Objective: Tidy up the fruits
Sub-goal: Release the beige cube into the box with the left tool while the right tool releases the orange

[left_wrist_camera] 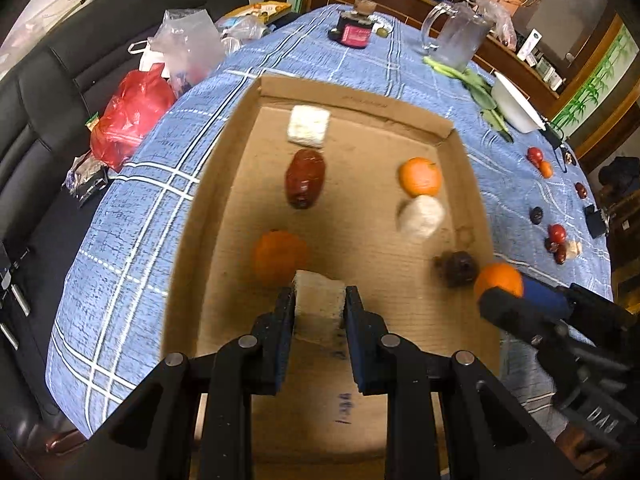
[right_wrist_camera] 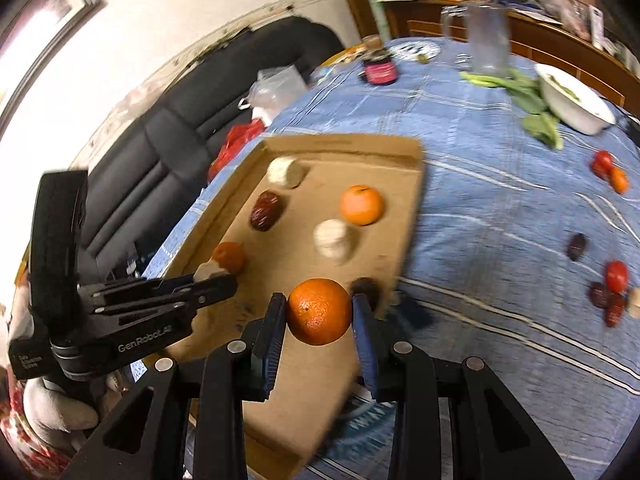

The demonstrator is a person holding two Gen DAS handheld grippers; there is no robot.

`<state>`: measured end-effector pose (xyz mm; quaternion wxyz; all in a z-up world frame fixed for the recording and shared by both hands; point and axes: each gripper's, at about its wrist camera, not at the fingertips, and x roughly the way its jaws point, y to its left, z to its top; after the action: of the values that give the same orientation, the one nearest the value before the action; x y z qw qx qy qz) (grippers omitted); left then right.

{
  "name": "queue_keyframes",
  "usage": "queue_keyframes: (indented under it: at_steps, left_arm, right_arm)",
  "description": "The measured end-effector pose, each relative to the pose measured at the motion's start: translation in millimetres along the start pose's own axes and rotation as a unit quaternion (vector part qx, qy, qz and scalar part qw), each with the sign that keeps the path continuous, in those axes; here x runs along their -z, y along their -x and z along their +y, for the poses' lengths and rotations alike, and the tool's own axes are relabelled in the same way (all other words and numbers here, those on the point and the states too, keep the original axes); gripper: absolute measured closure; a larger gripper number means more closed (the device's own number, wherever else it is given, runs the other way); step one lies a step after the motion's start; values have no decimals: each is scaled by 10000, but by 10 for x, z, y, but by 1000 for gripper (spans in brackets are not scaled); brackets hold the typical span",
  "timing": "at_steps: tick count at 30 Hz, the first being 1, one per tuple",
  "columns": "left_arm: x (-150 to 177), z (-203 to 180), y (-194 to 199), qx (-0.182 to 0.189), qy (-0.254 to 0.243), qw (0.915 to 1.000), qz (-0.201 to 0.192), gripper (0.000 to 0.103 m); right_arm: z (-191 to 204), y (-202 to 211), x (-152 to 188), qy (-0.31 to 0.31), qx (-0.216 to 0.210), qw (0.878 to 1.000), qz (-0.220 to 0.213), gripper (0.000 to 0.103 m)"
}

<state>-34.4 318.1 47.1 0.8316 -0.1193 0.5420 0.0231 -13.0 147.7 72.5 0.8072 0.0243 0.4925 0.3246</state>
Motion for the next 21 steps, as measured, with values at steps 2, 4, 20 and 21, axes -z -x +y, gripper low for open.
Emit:
queue_keyframes:
  at_steps: [2,4,20,21]
  left_arm:
    - [-18,62,-51,36,5,10000,73,79]
    - [-40,109,-79,68,-13,9999,112,79]
    - [-189,196,163,271,62,9995,-129,60]
    - [-196,197,195,283,92,9994,-166,60]
  right_arm:
    - [66,-111,3,43,42,10000,78,66]
    - [103,-215,13,55,113,9998,158,66]
    - [161,-517,-51,-144,263,9990,324,66]
    - [158,-486,-48,-144,261,9991,289,65]
